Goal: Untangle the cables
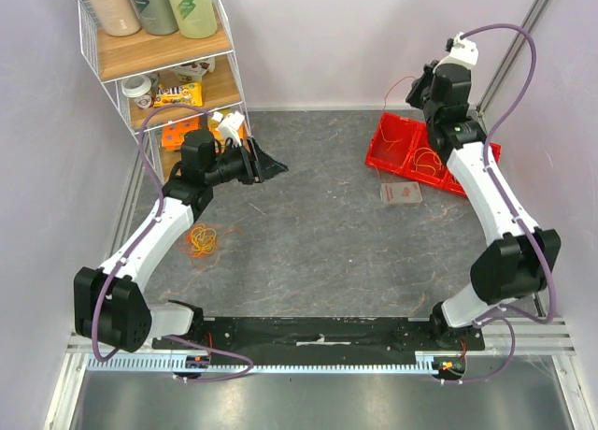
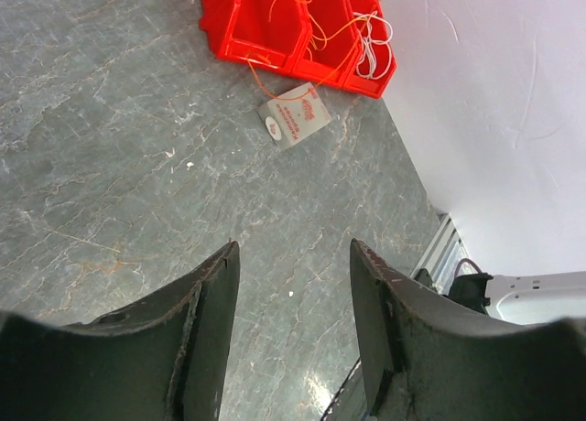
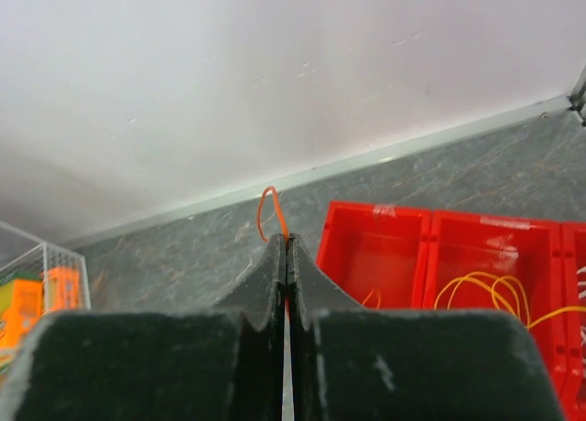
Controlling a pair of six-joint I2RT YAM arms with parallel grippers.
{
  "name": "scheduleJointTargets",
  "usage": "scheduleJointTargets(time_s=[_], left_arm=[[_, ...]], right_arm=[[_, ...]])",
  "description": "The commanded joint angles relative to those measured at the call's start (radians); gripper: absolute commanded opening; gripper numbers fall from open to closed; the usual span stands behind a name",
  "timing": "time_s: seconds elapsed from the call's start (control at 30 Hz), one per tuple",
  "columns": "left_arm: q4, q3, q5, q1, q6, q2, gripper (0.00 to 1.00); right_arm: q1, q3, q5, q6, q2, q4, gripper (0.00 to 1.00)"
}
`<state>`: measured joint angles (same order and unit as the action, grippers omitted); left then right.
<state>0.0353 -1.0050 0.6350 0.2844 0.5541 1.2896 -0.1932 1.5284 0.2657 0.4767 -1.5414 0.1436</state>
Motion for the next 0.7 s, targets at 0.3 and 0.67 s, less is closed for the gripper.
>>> scheduleJointTargets(time_s=[0.3, 0.67], left_arm=[[-0.063, -0.020, 0.045, -0.002, 0.026, 0.010, 0.58], [-0.074, -0.017, 0.061, -0.001, 0.041, 0.022, 0.58]], right_arm=[[0.070, 0.242, -0.020, -0.061, -0.174, -0.093, 0.00], [0.086, 0.322, -0.017, -0.093, -0.180, -0.073, 0.00]])
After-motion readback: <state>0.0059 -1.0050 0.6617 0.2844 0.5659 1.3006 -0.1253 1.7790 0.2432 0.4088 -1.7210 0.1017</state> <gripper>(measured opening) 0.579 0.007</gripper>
